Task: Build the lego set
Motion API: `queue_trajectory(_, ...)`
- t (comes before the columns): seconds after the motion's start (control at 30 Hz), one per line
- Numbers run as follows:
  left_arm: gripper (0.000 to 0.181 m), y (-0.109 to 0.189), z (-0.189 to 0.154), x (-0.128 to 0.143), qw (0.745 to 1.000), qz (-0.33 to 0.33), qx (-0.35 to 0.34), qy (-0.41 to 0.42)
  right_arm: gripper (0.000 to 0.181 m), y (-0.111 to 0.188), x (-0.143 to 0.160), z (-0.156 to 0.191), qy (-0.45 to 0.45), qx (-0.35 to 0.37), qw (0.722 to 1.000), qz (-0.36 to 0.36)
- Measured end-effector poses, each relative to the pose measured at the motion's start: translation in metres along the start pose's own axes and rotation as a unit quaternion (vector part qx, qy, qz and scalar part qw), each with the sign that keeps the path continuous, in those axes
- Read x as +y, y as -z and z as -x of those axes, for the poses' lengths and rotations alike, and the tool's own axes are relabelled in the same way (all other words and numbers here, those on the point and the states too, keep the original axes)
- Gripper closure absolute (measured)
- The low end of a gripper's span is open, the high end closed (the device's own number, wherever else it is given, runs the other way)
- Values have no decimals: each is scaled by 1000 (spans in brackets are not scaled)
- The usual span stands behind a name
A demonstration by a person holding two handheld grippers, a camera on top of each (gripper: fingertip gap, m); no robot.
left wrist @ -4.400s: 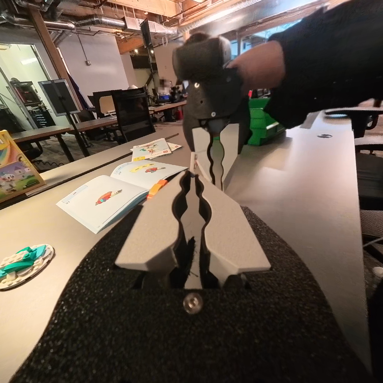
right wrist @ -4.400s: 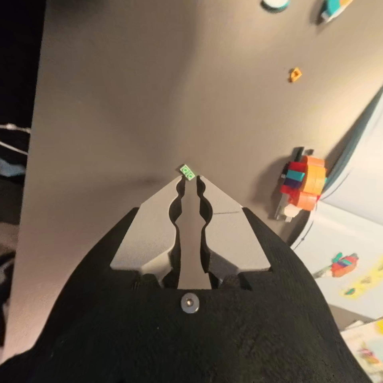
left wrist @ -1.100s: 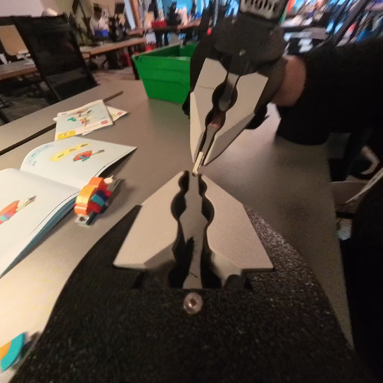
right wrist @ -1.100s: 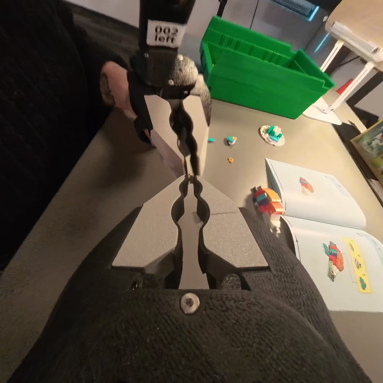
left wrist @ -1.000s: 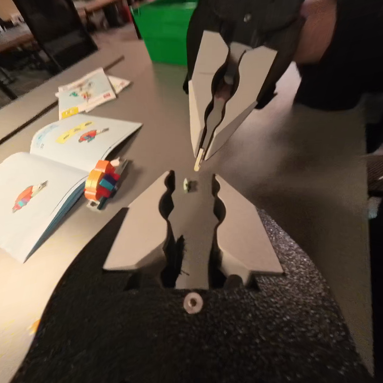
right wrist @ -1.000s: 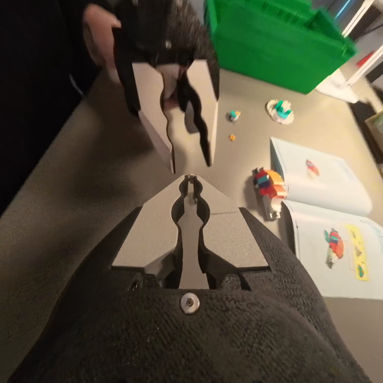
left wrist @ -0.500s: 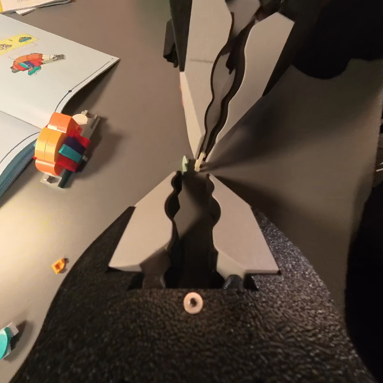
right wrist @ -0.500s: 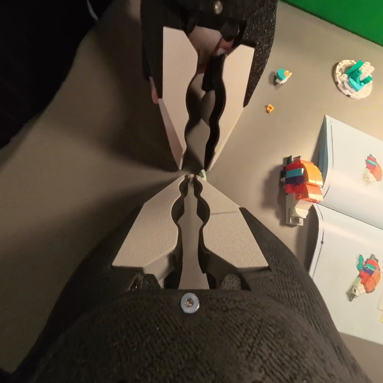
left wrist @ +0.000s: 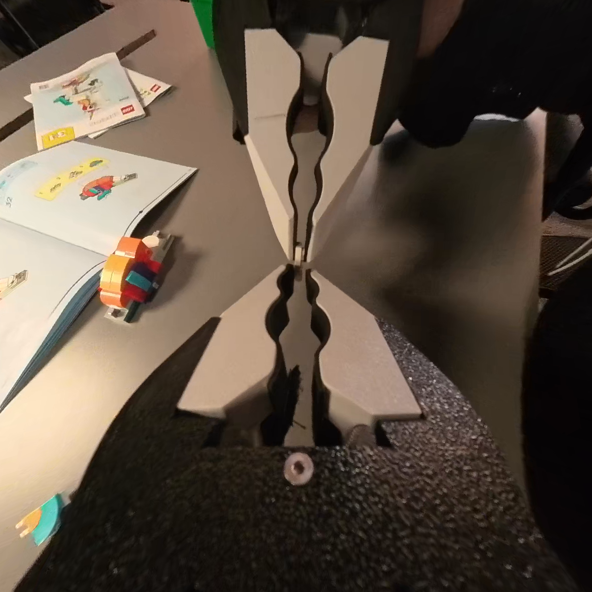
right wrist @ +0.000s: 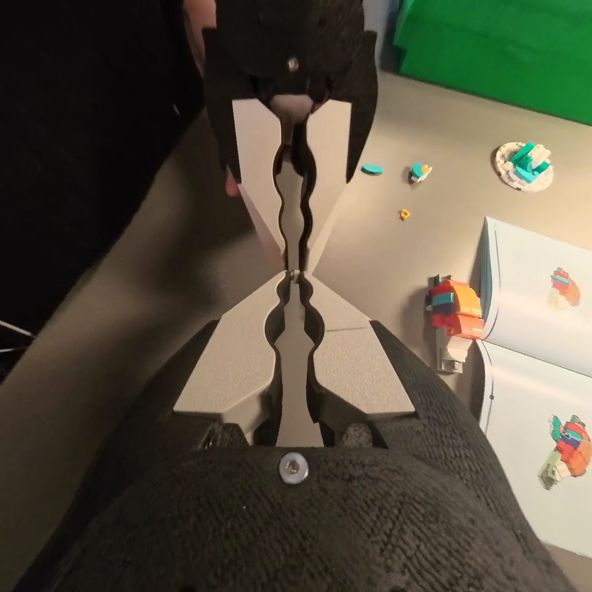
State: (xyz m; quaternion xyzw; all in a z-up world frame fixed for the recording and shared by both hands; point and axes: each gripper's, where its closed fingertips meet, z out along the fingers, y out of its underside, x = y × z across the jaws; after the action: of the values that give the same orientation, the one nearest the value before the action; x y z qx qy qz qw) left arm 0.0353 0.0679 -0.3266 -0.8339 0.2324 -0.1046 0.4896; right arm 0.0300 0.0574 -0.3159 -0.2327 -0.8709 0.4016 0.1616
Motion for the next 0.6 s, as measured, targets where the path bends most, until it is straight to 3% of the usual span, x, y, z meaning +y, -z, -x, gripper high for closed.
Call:
queue_trajectory(0.23,178,5,-1,-10,1000,-28,-5,-12,177,7,-12,1,-1,8,999,-41)
queue_trajectory(0.43,178,13,4,-23,987,-122,42,96,173,18,-28,-11,-19,8,993,-113)
queue_trajectory(0.6,178,13,6,-23,990,-124,10,69,177,19,-30,-10,-21,-17,992,-126)
